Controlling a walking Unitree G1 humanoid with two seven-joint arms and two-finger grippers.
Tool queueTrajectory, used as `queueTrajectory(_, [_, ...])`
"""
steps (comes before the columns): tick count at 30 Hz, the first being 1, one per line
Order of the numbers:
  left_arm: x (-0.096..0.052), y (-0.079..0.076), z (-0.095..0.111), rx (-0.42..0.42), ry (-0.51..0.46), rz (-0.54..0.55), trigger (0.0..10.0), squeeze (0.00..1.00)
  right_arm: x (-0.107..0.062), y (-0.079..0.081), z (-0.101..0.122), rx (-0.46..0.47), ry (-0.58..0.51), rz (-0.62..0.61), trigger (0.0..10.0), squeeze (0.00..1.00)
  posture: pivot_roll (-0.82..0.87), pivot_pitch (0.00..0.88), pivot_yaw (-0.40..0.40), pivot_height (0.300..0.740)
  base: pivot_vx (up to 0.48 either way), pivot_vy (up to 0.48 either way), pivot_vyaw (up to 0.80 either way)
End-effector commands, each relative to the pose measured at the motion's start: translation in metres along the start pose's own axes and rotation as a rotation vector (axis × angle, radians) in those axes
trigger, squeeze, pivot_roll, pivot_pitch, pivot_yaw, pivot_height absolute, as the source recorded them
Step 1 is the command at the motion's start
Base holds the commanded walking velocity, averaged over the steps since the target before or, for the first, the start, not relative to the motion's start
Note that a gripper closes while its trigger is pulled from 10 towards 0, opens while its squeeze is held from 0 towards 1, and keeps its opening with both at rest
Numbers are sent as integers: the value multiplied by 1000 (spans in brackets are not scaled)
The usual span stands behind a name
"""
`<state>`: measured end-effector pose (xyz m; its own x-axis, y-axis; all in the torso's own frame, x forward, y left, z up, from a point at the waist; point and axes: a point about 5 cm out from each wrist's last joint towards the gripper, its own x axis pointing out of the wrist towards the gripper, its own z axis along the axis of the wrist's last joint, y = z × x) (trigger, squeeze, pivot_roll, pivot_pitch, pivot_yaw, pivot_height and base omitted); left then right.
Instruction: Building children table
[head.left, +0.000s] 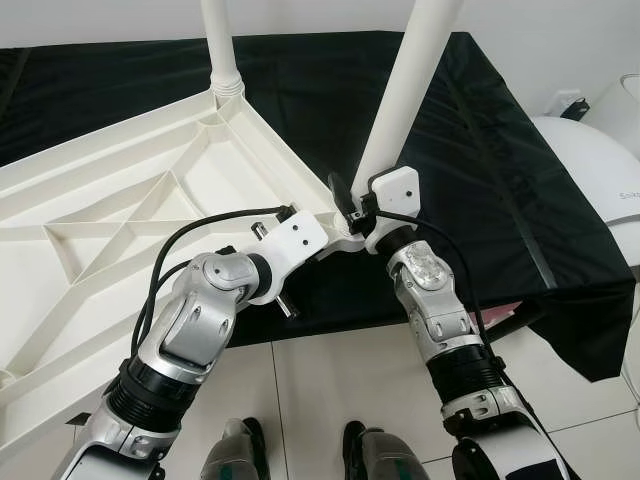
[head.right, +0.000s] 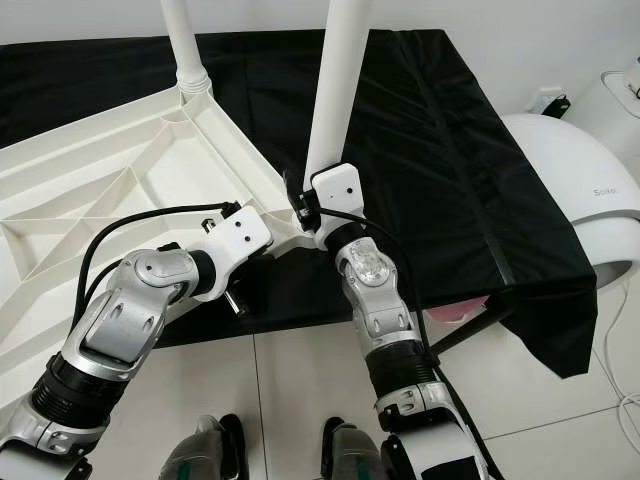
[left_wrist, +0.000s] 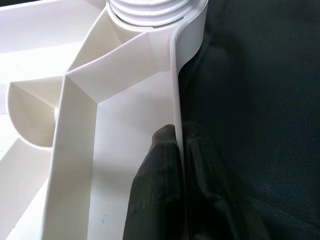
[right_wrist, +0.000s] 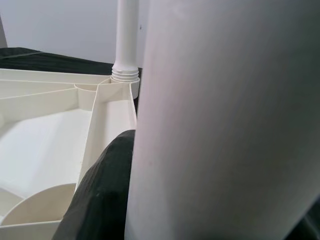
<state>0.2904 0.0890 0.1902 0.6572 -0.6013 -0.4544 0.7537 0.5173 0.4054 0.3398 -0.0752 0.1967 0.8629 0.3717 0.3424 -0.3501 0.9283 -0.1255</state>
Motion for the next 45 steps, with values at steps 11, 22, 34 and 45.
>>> queueTrajectory(11, [-2, -2, 12, 36, -41, 34, 10000, 0, -9, -5, -16, 1, 84, -141, 10000, 0, -79, 210, -42, 740, 0, 0, 0])
queueTrajectory(22, [-1, -2, 12, 36, -42, 33, 10000, 0, -10, 0, -15, 9, 86, -193, 10000, 0, -79, 212, -41, 740, 0, 0, 0])
queueTrajectory(34, [-1, -2, 12, 34, -42, 34, 10000, 0, -12, -2, -14, -11, 89, -256, 10000, 0, -78, 209, -43, 740, 0, 0, 0])
queueTrajectory(45, [-1, -3, 13, 37, -46, 32, 10000, 0, -15, -7, -18, -45, 128, -363, 10000, 0, -76, 197, -44, 740, 0, 0, 0])
